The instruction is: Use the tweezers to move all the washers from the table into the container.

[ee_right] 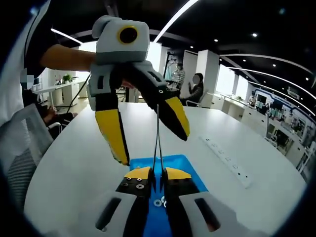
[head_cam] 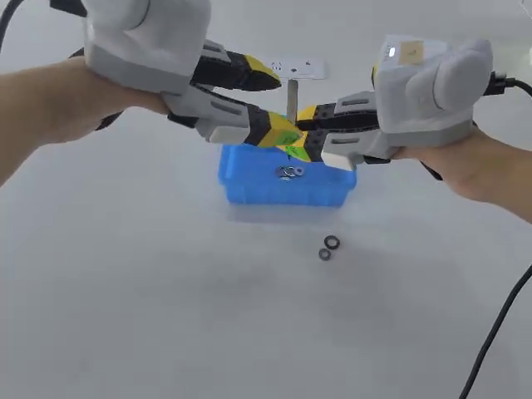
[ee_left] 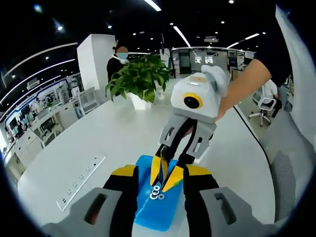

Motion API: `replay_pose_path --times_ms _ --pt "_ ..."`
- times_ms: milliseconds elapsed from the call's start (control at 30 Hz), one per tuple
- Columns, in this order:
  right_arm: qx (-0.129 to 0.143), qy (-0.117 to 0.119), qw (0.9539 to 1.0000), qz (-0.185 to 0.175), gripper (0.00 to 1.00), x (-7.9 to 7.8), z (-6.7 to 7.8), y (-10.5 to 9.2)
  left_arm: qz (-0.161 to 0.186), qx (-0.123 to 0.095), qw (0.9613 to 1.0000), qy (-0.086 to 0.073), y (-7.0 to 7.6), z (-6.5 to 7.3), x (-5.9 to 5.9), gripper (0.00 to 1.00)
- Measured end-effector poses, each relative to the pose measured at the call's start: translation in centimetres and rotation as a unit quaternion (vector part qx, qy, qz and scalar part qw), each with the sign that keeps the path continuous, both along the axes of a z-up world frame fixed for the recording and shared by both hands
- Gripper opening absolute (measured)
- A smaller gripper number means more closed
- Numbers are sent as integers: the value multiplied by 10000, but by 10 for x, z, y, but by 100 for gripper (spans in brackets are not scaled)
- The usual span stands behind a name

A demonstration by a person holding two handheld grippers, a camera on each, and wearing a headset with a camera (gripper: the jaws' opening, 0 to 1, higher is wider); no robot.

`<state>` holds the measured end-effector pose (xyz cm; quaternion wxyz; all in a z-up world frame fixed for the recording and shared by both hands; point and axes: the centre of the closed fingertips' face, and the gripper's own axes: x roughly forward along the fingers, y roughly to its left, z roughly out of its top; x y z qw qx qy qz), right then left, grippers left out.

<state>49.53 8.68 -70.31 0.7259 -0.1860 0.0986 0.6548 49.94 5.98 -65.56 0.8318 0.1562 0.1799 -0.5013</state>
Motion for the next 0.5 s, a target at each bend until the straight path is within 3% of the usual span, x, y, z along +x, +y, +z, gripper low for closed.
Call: replay_pose_path --times_ms 67,200,500 --pt "-6 14 10000 13 10 1 -1 0 -30 -109 9999 -79 -3 7 0 24" --pt "-45 43 10000 32 10 0 -4 -1 -93 -185 9998 -58 -7 13 -1 23" --pt "-90 53 9999 96 10 -2 -5 -1 -335 -28 9994 -16 -13 5 -9 16"
